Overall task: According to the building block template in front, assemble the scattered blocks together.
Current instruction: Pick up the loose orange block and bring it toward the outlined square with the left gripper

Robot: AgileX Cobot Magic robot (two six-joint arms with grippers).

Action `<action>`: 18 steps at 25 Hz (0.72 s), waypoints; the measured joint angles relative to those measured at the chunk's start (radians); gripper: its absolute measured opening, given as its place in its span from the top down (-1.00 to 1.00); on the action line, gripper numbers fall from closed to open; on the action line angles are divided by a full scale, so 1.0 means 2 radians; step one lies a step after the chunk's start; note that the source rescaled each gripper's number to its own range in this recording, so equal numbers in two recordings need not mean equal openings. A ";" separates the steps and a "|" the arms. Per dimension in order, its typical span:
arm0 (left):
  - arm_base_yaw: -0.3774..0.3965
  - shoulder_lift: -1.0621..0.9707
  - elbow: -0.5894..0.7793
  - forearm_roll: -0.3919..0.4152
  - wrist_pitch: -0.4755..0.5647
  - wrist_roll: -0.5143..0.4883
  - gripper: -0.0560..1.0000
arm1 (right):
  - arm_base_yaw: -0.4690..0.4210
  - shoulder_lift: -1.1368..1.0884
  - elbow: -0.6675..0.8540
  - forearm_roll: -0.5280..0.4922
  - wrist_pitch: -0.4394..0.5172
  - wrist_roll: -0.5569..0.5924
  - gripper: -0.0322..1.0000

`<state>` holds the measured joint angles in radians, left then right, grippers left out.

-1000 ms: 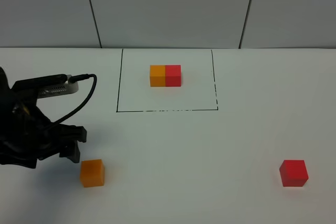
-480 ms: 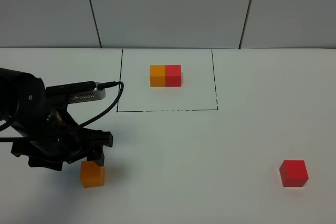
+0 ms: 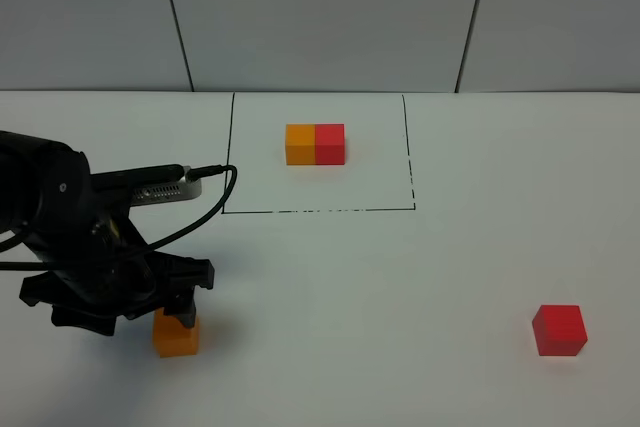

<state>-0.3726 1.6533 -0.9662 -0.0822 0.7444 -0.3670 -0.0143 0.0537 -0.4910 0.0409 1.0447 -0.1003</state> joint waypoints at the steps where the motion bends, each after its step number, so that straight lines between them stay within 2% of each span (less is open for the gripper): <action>1: 0.000 0.004 0.000 0.000 0.000 0.000 -0.68 | 0.000 0.000 0.000 0.000 0.000 0.000 0.10; 8: 0.000 0.038 0.000 0.005 -0.012 -0.001 -0.68 | 0.000 0.000 0.000 0.000 0.000 0.000 0.10; 18: 0.000 0.083 0.000 0.011 -0.062 -0.001 -0.68 | 0.000 0.000 0.000 0.000 0.000 0.000 0.10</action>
<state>-0.3726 1.8202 -0.9662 -0.0604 0.6194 -0.3680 -0.0143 0.0537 -0.4910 0.0409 1.0447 -0.1003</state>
